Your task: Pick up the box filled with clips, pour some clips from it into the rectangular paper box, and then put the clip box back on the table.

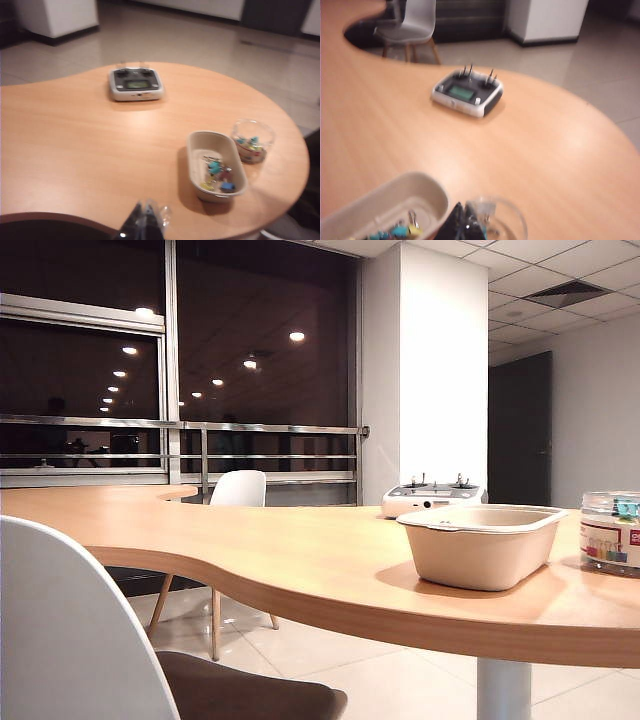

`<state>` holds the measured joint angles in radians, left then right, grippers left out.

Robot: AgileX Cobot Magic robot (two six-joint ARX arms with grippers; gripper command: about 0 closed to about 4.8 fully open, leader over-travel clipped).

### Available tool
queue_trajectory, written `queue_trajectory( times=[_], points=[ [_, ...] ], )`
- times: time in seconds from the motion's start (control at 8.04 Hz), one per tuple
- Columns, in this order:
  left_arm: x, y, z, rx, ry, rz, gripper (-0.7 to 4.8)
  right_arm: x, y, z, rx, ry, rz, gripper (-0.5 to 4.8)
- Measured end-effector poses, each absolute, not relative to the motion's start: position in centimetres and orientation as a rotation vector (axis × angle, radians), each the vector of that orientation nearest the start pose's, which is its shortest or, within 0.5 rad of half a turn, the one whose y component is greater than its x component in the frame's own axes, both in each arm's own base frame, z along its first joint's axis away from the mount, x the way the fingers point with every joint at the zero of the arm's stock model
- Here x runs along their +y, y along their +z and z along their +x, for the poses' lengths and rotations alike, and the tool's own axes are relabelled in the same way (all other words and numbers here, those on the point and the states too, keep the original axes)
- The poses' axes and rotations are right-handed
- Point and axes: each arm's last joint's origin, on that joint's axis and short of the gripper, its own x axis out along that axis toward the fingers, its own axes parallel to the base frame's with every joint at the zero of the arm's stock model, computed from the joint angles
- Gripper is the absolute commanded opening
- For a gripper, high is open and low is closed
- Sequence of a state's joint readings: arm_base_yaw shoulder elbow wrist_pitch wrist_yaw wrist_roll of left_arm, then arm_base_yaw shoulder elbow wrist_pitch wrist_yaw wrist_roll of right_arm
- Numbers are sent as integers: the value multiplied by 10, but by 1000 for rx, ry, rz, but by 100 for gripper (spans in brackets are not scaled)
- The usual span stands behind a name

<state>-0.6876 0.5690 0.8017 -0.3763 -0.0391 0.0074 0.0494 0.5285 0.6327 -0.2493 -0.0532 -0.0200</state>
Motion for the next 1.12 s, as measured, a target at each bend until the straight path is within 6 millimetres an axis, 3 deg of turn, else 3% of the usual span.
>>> queue_trajectory(
  times=[0.12,0.25,0.37,0.62,0.99,1.12],
  points=[
    [-69,301,87,169,-632,77,-6,7,253,108,139,100,-24,72],
    [-71,294,88,183,-647,81,-6,7,246,106,144,97,-25,95],
    [-78,259,95,184,-686,90,-6,6,228,96,141,80,-24,95],
    [-83,238,100,103,-709,10,-6,7,217,83,255,146,100,95],
    [-85,206,101,86,-727,-29,-6,7,211,74,297,143,108,95],
    [-83,206,100,52,-706,-40,-6,7,211,74,296,143,108,95]
  ],
)
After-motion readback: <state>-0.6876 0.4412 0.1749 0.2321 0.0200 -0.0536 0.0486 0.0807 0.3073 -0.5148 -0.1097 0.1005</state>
